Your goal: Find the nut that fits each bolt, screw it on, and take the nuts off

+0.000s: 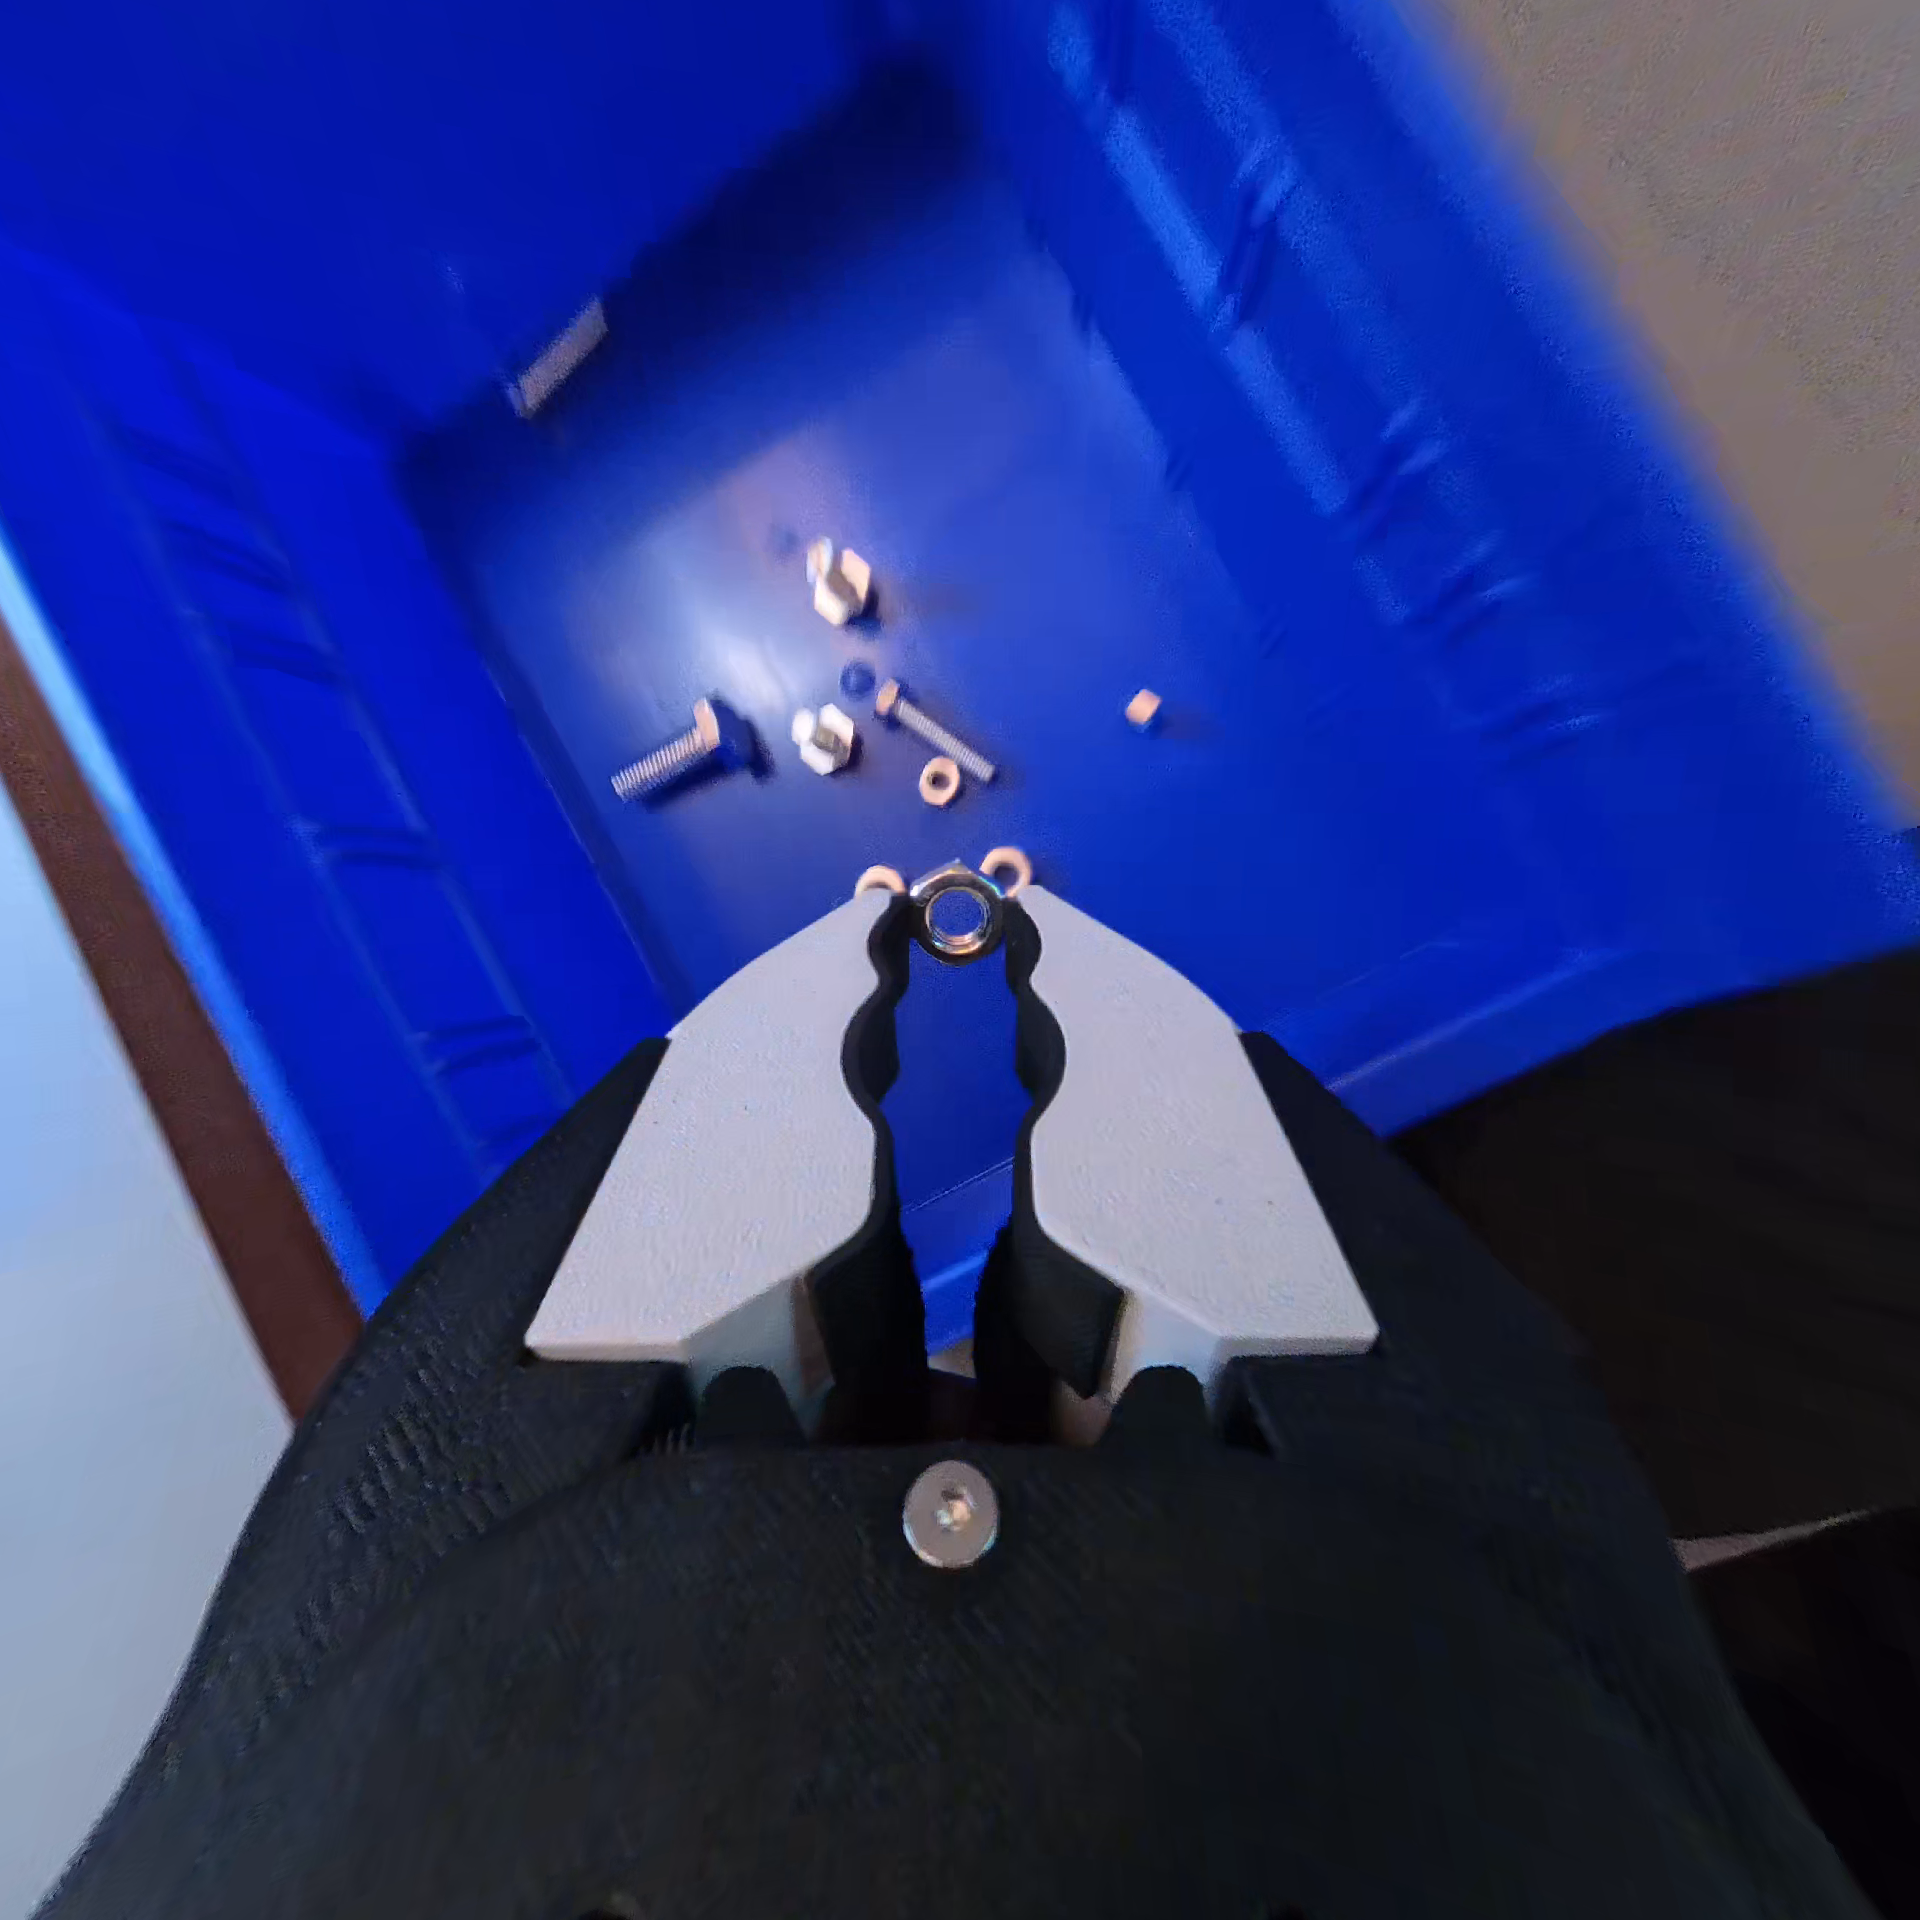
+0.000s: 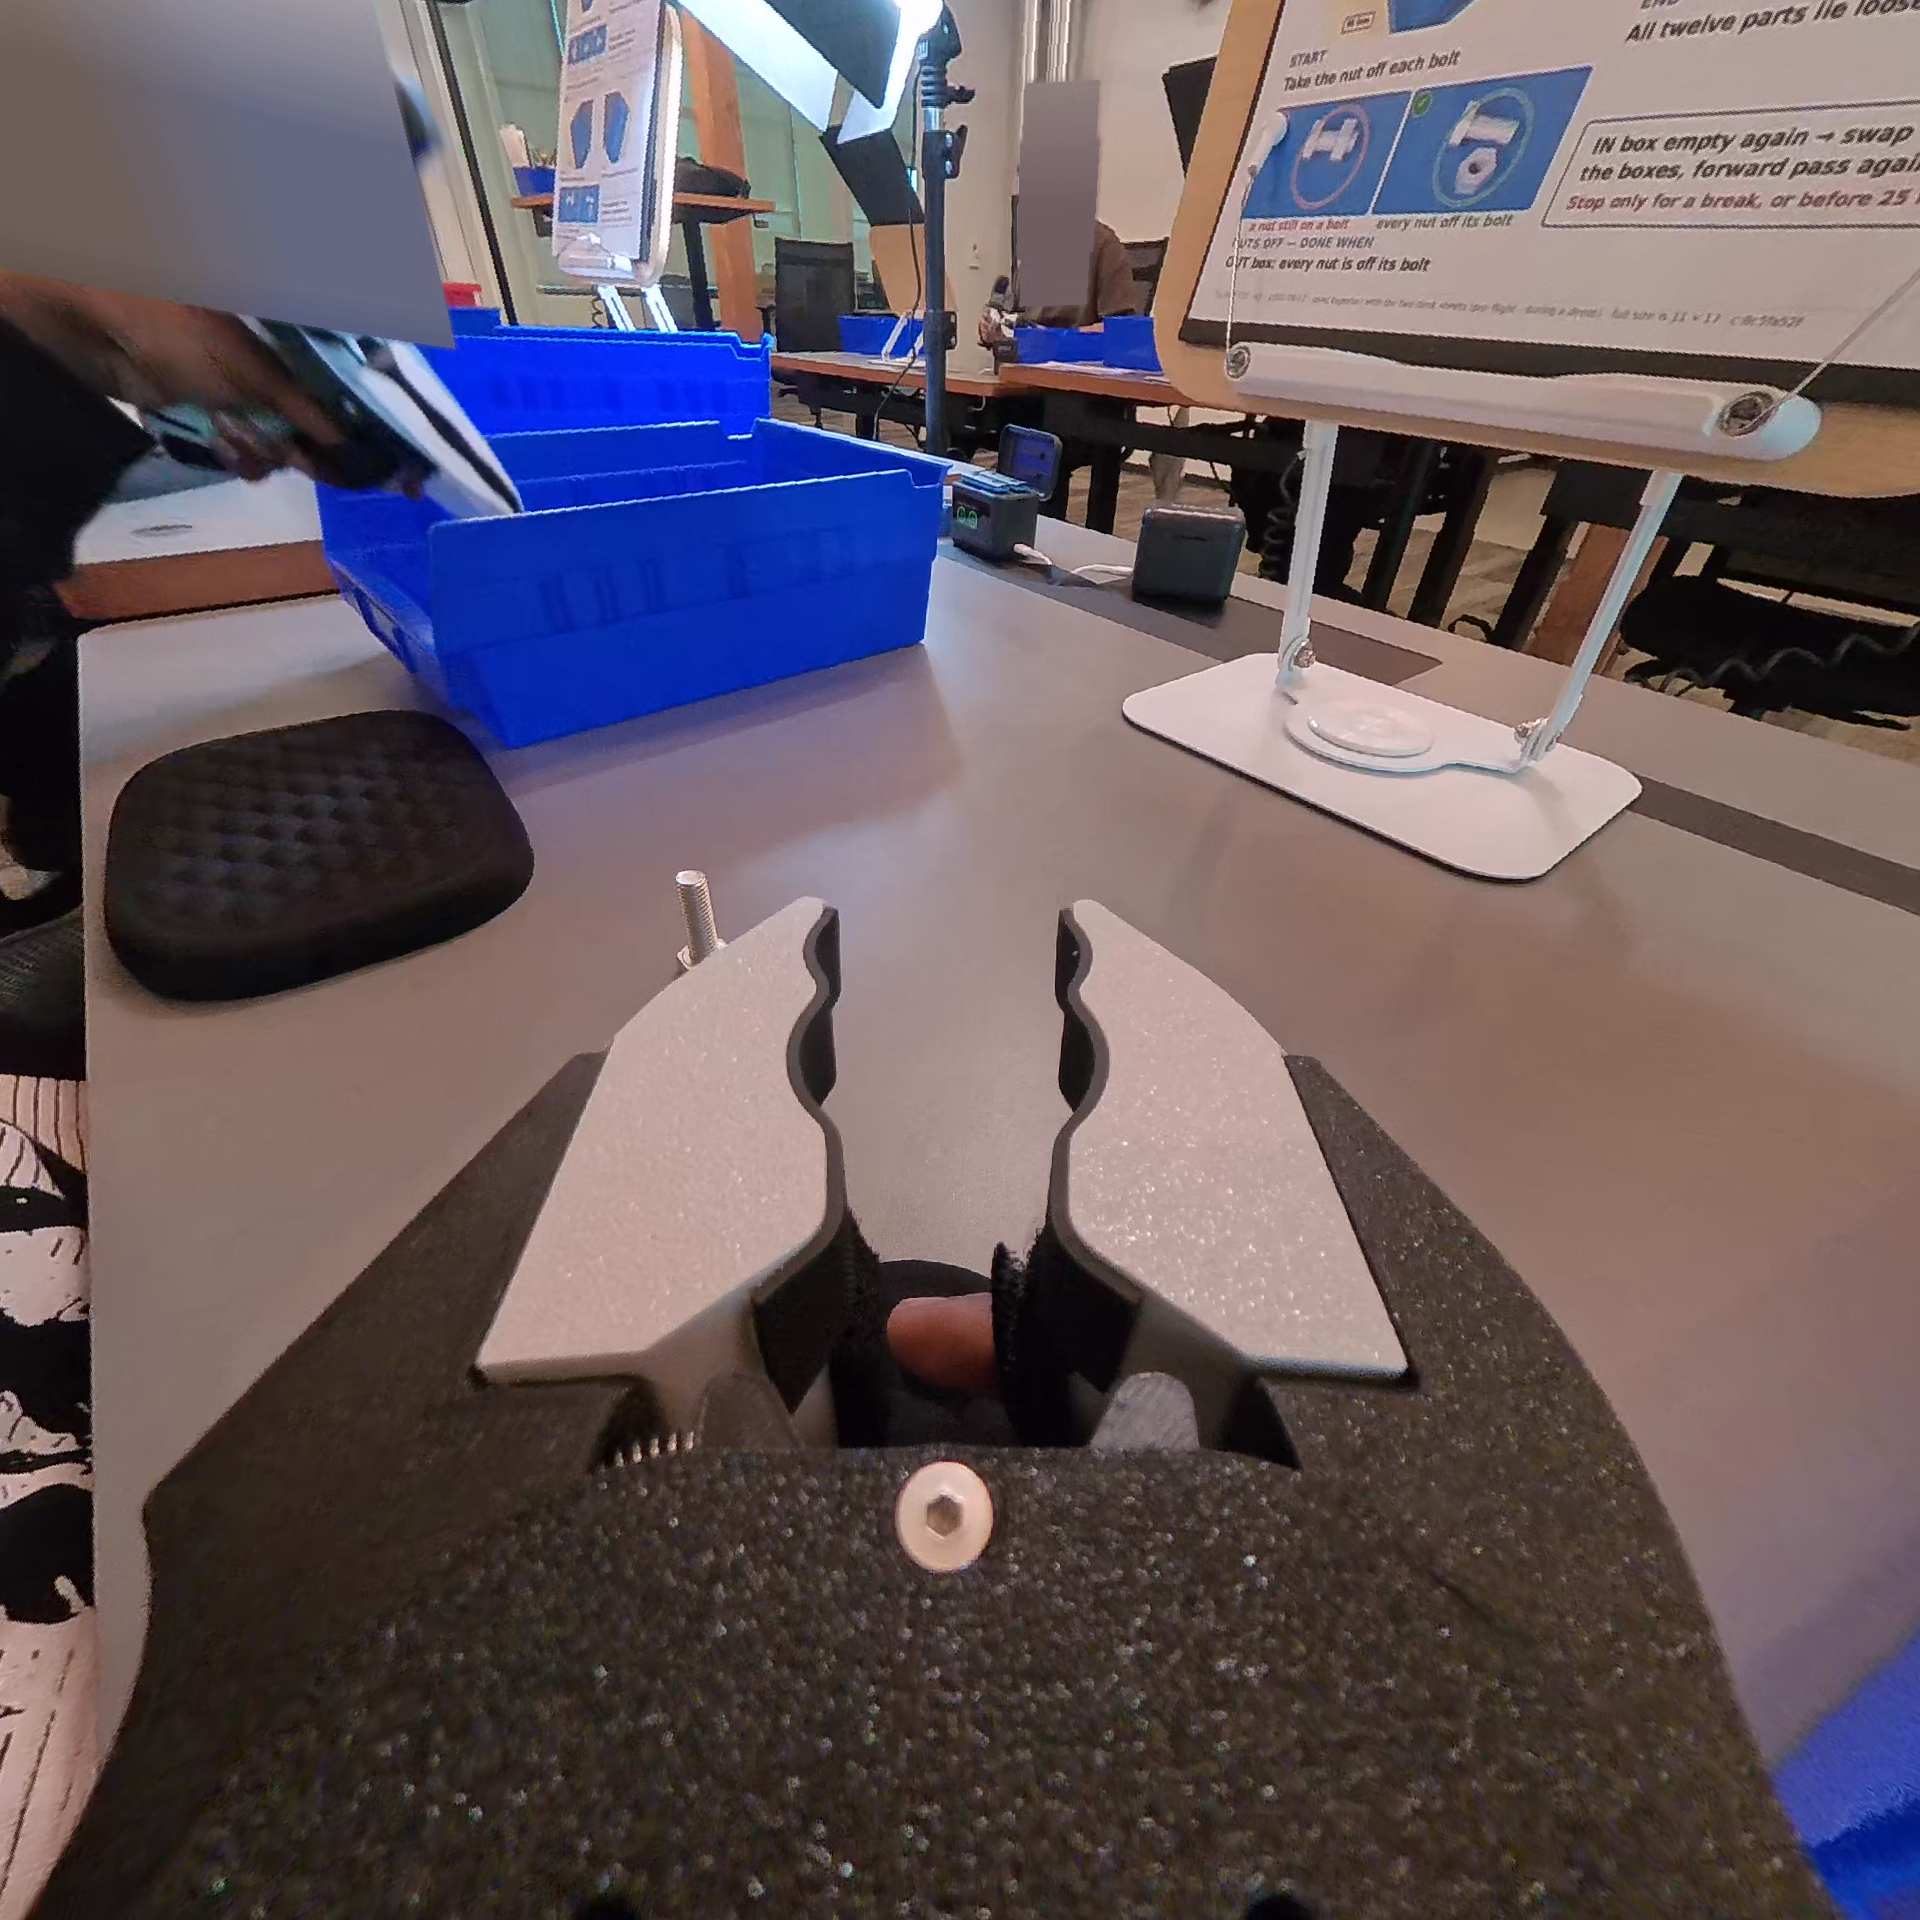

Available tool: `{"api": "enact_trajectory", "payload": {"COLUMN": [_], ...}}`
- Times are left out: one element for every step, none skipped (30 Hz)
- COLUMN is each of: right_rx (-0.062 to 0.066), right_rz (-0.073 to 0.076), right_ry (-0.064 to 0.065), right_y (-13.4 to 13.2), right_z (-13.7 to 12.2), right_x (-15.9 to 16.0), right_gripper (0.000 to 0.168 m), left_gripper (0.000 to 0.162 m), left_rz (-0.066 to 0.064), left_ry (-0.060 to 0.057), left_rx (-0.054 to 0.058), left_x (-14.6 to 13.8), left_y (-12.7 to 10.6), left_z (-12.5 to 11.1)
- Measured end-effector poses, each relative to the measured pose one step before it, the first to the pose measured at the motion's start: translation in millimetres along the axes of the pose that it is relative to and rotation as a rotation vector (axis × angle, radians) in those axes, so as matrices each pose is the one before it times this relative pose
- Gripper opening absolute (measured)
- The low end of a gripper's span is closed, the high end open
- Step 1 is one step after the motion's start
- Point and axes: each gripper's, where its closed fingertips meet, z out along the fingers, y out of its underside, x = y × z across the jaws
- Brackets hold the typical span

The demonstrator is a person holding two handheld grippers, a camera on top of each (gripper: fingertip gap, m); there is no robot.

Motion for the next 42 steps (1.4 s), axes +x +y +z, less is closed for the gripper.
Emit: {"api": "enact_trajectory", "payload": {"right_rx": [-0.0045, -0.0035, -0.0020, -0.0006, 0.0007, 0.0020, 0.0030, 0.0041, 0.0050, 0.0051, 0.0052, 0.0057, 0.0067, 0.0079, 0.0090, 0.0100, 0.0106, 0.0107, 0.0100, 0.0081, 0.0060, 0.0043, 0.0034, 0.0030, 0.0025, 0.0010, -0.0007, -0.0021, -0.0030, -0.0030, -0.0023, -0.0018, -0.0014, -0.0008, -0.0005, -0.0012, -0.0037, -0.0092, -0.0167, -0.0233, -0.0295, -0.0368], "right_rz": [-0.0006, -0.0015, -0.0022, -0.0019, -0.0009, 0.0002, 0.0010, 0.0011, 0.0013, 0.0013, 0.0013, 0.0013, 0.0010, 0.0008, 0.0015, 0.0033, 0.0052, 0.0069, 0.0081, 0.0084, 0.0075, 0.0055, 0.0030, 0.0009, -0.0001, -0.0005, -0.0009, -0.0014, -0.0017, -0.0022, -0.0028, -0.0029, -0.0020, -0.0009, -0.0004, -0.0006, -0.0012, -0.0015, -0.0015, -0.0046, -0.0121, -0.0192], "right_ry": [-0.0003, -0.0001, 0.0001, 0.0003, 0.0003, 0.0002, 0.0000, -0.0001, 0.0002, 0.0001, -0.0004, -0.0004, -0.0001, 0.0002, 0.0000, -0.0004, -0.0003, -0.0002, 0.0003, 0.0011, 0.0006, -0.0002, -0.0002, 0.0001, 0.0005, 0.0008, 0.0004, 0.0000, -0.0001, -0.0007, -0.0013, -0.0013, -0.0010, -0.0008, -0.0008, -0.0012, -0.0031, -0.0054, -0.0067, -0.0115, -0.0183, -0.0203], "right_y": [0.60, 0.47, 0.21, 0.17, 0.01, -0.21, -0.33, -0.46, -0.65, -0.56, -0.68, -0.64, -0.76, -1.02, -1.06, -1.18, -1.26, -1.40, -1.14, -0.93, -0.67, -0.47, -0.45, -0.30, -0.32, -0.23, 0.09, 0.28, 0.40, 0.40, 0.31, 0.23, 0.09, 0.11, -0.04, 0.06, 0.27, 0.86, 1.69, 2.24, 2.46, 3.07], "right_z": [0.38, 0.39, 0.17, -0.03, 0.00, -0.26, -0.26, -0.37, -0.53, -0.49, -0.53, -0.57, -0.72, -0.74, -0.88, -0.97, -1.06, -0.99, -0.94, -0.73, -0.62, -0.36, -0.33, -0.26, -0.24, -0.05, 0.11, 0.29, 0.32, 0.29, 0.28, 0.16, 0.18, 0.10, 0.06, 0.17, 0.43, 0.95, 1.66, 2.40, 3.08, 3.88], "right_x": [-0.12, -0.22, -0.14, -0.15, -0.09, 0.03, 0.09, 0.12, 0.13, 0.20, 0.04, 0.07, 0.10, 0.18, 0.07, 0.38, 0.49, 0.58, 0.85, 1.03, 0.83, 0.43, 0.27, 0.11, 0.10, 0.08, -0.04, -0.15, -0.18, -0.31, -0.54, -0.37, -0.39, -0.19, -0.10, -0.30, -0.43, -0.80, -0.93, -1.99, -3.55, -5.00], "right_gripper": [0.040, 0.040, 0.040, 0.040, 0.040, 0.040, 0.040, 0.040, 0.040, 0.040, 0.040, 0.040, 0.040, 0.040, 0.040, 0.040, 0.040, 0.039, 0.039, 0.039, 0.039, 0.039, 0.039, 0.039, 0.039, 0.039, 0.039, 0.039, 0.039, 0.039, 0.039, 0.039, 0.039, 0.039, 0.039, 0.039, 0.039, 0.040, 0.041, 0.042, 0.042, 0.042], "left_gripper": [0.018, 0.018, 0.018, 0.018, 0.018, 0.018, 0.018, 0.018, 0.018, 0.018, 0.018, 0.018, 0.018, 0.018, 0.018, 0.018, 0.018, 0.018, 0.018, 0.018, 0.018, 0.018, 0.018, 0.018, 0.018, 0.018, 0.018, 0.018, 0.018, 0.018, 0.018, 0.018, 0.018, 0.018, 0.018, 0.019, 0.019, 0.021, 0.022, 0.023, 0.024, 0.024], "left_rz": [0.0312, 0.0451, 0.0556, 0.0608, 0.0630, 0.0652, 0.0672, 0.0616, 0.0577, 0.0585, 0.0538, 0.0459, 0.0341, 0.0198, 0.0208, 0.0193, 0.0152, 0.0095, 0.0011, -0.0074, -0.0057, -0.0023, -0.0040, -0.0065, -0.0048, -0.0022, -0.0003, -0.0008, -0.0037, -0.0087, -0.0071, -0.0043, -0.0027, -0.0077, -0.0134, -0.0197, -0.0223, -0.0225, -0.0190, -0.0136, -0.0089, -0.0088], "left_ry": [-0.0093, 0.0039, 0.0154, 0.0232, 0.0297, 0.0429, 0.0519, 0.0522, 0.0563, 0.0578, 0.0536, 0.0540, 0.0472, 0.0322, 0.0243, 0.0231, 0.0230, 0.0183, 0.0181, 0.0091, 0.0037, 0.0067, 0.0088, 0.0107, 0.0073, -0.0007, -0.0027, 0.0006, 0.0072, 0.0073, 0.0111, 0.0010, -0.0064, -0.0025, 0.0095, 0.0106, -0.0033, -0.0154, -0.0015, 0.0045, -0.0228, -0.0334], "left_rx": [0.0489, 0.0475, 0.0437, 0.0390, 0.0360, 0.0314, 0.0247, 0.0214, 0.0128, 0.0030, -0.0028, -0.0097, -0.0167, -0.0220, -0.0265, -0.0234, -0.0174, -0.0031, -0.0001, -0.0091, -0.0159, -0.0146, -0.0068, -0.0049, -0.0077, -0.0097, -0.0096, -0.0067, -0.0029, 0.0105, 0.0048, 0.0008, 0.0045, 0.0176, 0.0347, 0.0431, 0.0440, 0.0504, 0.0419, 0.0212, 0.0178, 0.0361], "left_x": [8.38, 12.13, 15.43, 17.54, 19.33, 21.51, 22.73, 22.40, 22.26, 21.38, 18.84, 16.59, 12.75, 8.83, 6.68, 6.27, 5.76, 4.34, 2.82, 0.29, -0.90, -0.56, -0.09, 0.44, -0.02, -0.88, -0.86, -0.29, 0.76, 0.60, 1.30, 0.26, -0.39, 0.30, 1.45, 1.06, -1.64, -3.83, -2.25, -1.13, -4.64, -6.45], "left_y": [-13.37, -14.96, -15.64, -16.26, -16.66, -16.28, -15.43, -15.21, -13.86, -11.87, -10.36, -8.51, -6.27, -4.61, -2.92, -2.04, -1.89, -2.86, -2.21, 0.01, 1.73, 2.18, 1.32, 1.15, 1.68, 1.93, 2.00, 1.40, 0.78, -1.19, -0.40, 0.43, 0.54, -0.31, -1.50, -1.77, -1.34, -1.87, -1.36, 0.64, 1.16, -0.53], "left_z": [-12.38, -11.35, -9.33, -6.80, -3.86, -0.68, 2.73, 6.13, 9.48, 12.15, 14.11, 15.59, 16.07, 16.07, 15.32, 13.68, 11.11, 8.44, 6.45, 5.17, 4.37, 3.86, 3.30, 2.91, 2.71, 2.40, 2.10, 1.96, 1.62, 0.33, -0.03, -0.15, -1.15, -3.11, -4.98, -6.24, -6.94, -7.30, -6.10, -4.85, -5.11, -6.13]}}
